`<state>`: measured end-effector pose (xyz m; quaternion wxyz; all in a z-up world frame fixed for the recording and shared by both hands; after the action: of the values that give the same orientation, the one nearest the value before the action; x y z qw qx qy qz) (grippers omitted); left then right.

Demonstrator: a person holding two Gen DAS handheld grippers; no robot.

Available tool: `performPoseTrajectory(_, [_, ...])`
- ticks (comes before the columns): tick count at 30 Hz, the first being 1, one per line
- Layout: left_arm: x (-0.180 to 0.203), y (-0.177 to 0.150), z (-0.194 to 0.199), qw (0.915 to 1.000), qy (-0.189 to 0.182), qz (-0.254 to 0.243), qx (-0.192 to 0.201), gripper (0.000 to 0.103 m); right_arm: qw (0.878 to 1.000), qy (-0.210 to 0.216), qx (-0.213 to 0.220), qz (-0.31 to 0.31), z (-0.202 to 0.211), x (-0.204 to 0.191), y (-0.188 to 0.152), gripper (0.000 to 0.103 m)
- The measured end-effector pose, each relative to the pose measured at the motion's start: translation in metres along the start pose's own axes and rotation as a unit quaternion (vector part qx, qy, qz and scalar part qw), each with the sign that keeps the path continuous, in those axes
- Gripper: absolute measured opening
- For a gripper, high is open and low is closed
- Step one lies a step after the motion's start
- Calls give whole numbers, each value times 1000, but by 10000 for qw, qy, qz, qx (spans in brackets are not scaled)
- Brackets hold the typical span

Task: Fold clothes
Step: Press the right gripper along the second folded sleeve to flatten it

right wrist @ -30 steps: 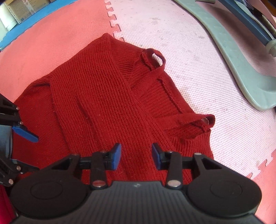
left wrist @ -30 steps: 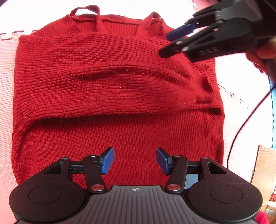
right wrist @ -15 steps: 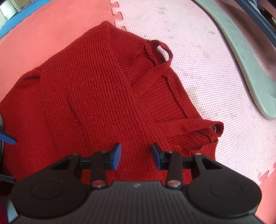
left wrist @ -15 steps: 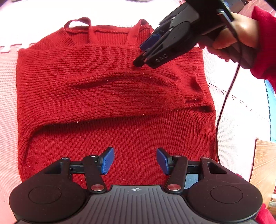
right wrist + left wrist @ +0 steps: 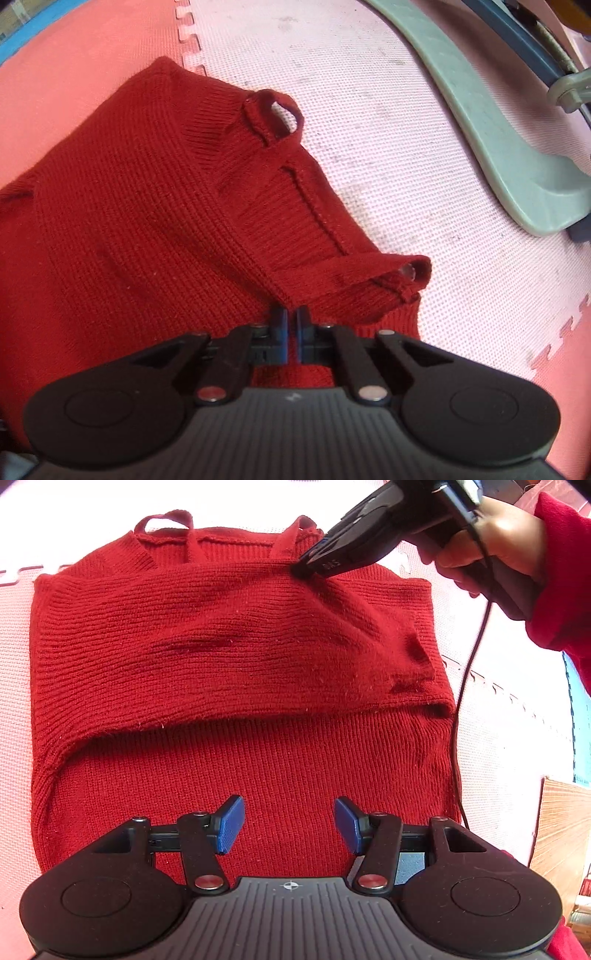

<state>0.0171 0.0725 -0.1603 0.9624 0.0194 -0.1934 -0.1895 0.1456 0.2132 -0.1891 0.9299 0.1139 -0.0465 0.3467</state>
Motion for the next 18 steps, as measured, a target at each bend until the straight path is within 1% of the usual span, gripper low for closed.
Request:
performPoseTrajectory(4, [0, -3, -1, 10000, -15, -57, -60, 56, 10000, -42, -21, 15, -9, -5, -4, 7])
performPoseTrajectory(6, [-1, -4, 0, 10000, -28, -57, -44, 56, 10000, -56, -41, -3, -5, -3, -5, 11])
performPoseTrajectory(7, [-2, -3, 1, 10000, -34, -45, -29, 56, 9999, -37, -60, -91, -1, 0, -6, 20])
performPoseTrajectory(8, [-3, -3, 1, 10000, -38, -29, -12, 56, 9997, -74, -28, -223, 6, 3, -6, 34])
performPoseTrajectory(9, [-3, -2, 1, 10000, -45, -14, 4, 56, 9992, -147, 75, -351, 13, 6, -5, 40])
performPoseTrajectory(11, [-4, -2, 2, 10000, -58, 7, 31, 56, 9969, -178, 490, -582, 35, 6, -4, 42])
performPoseTrajectory(12, [-4, -2, 3, 10000, -58, 6, 41, 56, 9956, 39, 678, -652, 44, 2, -3, 42])
performPoseTrajectory(13, [-4, -2, 3, 10000, -57, 2, 43, 56, 9933, 361, 846, -695, 51, -4, -1, 42])
performPoseTrajectory(14, [-4, -2, 4, 10000, -55, -2, 42, 56, 9916, 658, 904, -649, 53, -13, 1, 41])
performPoseTrajectory(16, [-4, -2, 4, 10000, -47, -12, 34, 56, 9882, 1207, 848, -420, 49, -36, 6, 40])
performPoseTrajectory(18, [-4, -2, 4, 10000, -30, -9, 34, 56, 9847, 1491, 880, -222, 39, -55, 9, 38])
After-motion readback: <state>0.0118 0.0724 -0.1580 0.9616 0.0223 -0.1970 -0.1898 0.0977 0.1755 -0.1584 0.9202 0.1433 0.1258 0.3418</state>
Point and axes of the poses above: each gripper's, at about its wrist camera, not at the fingertips, and z roughly against the way its jaws point, x to its right, y to its top, the point moved 4 cm from there along -z, roughly the way its jaws point, and after that the axes turned 1 degree about z, right-handed, at the moved point
